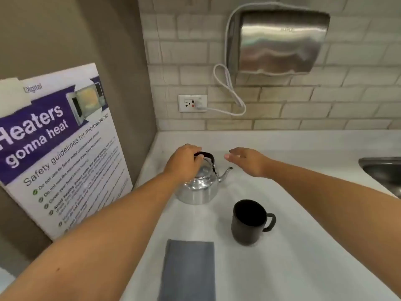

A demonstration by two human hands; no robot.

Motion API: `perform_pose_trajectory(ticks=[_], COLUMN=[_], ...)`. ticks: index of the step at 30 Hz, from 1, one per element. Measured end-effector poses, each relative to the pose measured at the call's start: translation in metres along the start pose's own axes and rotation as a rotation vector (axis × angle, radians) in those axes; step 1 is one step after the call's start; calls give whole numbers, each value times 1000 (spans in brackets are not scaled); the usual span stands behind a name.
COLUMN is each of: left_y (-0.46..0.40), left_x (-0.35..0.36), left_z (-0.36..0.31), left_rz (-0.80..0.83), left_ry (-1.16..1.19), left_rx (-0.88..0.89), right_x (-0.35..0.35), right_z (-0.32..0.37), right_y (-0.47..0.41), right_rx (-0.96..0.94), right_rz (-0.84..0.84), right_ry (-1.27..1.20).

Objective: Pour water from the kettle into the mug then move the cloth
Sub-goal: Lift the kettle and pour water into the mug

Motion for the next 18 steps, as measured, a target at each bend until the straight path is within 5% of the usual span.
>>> perform_pose_trajectory(ticks=[13,18], left_y=[-32,-33], left_x=[23,21], left_z=[29,28], left_rz=[-42,-47], left_ry=[-81,-66], left_rx=[-35,-33], right_x=[46,50], right_z=[40,52], right_y=[-148,-161], right_rx=[36,-50], right_rz=[201,130], right_ry=[-14,-45])
Point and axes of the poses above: each hand's wrist, its own y-axis away from the middle knuckle, its own x-axis out of the palm, z = x × y, the point moved 2 cm from there along -y, towards the middle knuckle, and after that the axes turned 5 degrees about x, right-handed, at the moved point
